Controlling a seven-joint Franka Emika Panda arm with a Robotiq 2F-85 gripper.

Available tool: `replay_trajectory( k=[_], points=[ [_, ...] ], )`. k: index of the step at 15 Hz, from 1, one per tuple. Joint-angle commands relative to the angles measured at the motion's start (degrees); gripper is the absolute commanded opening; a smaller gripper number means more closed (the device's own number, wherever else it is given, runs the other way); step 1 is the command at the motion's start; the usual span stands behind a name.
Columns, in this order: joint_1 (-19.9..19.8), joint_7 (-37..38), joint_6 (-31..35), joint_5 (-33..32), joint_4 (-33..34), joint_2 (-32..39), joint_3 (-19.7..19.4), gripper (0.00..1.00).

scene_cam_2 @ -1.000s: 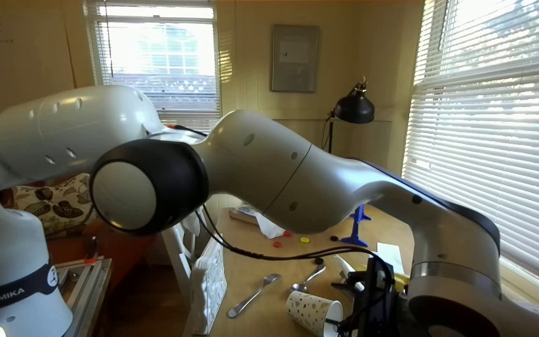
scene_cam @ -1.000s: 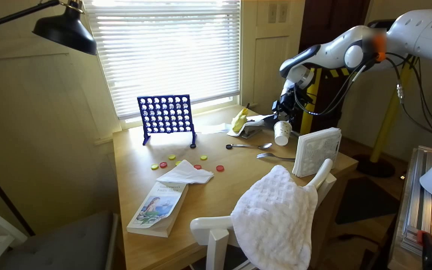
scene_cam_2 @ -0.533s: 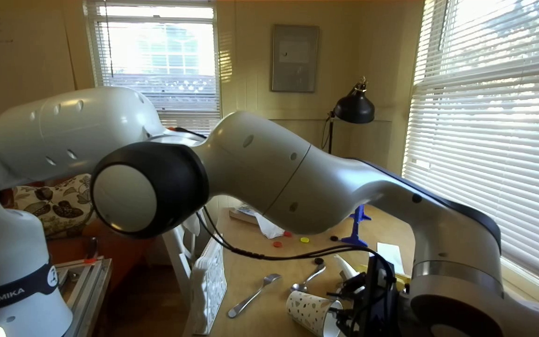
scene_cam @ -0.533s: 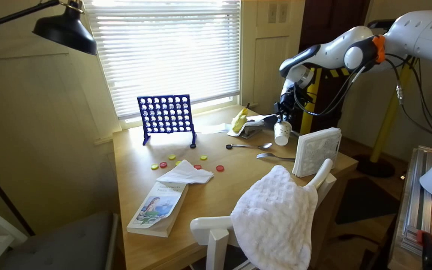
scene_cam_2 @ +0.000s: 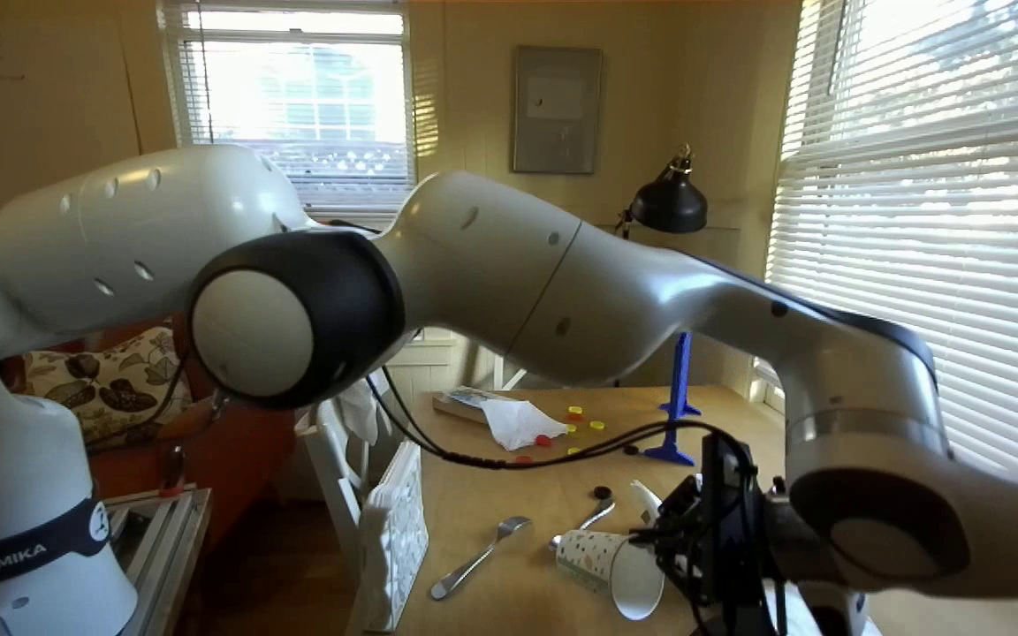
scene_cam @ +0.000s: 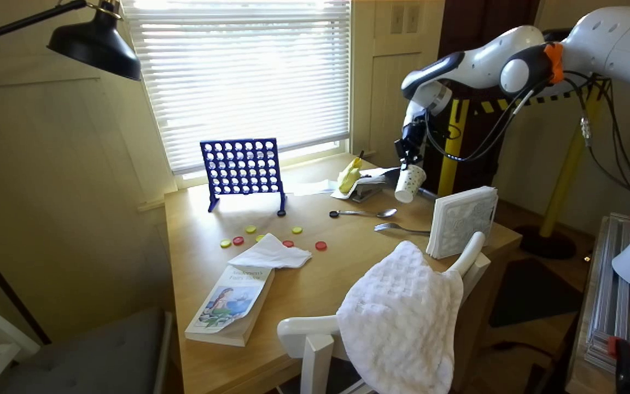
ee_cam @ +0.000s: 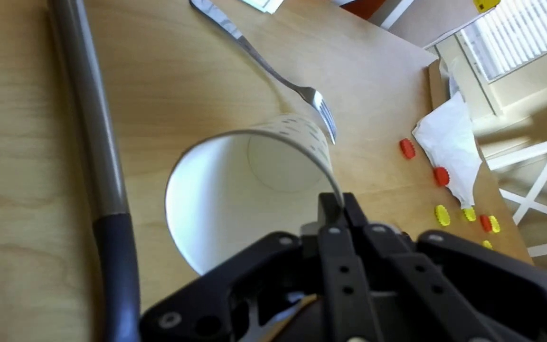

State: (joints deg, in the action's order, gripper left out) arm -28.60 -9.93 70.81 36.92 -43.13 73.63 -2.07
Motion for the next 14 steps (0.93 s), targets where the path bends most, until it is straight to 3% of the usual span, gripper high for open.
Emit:
replay_trajectory(
  k=[1,5,8,14],
  points=[
    [5.9,-0.5,2.8,-4.2,-4.8,-9.5,-2.4,0.01],
    [13.2,0.6,8.4,-9.3,-4.6,-13.3,-5.5,0.01],
    [17.8,-0.7,17.1,-13.1,-6.9,-14.8,-8.6,0.01],
    [24.5,3.2,40.7,-14.5,-22.3,-23.1,-16.4,0.01]
  ],
)
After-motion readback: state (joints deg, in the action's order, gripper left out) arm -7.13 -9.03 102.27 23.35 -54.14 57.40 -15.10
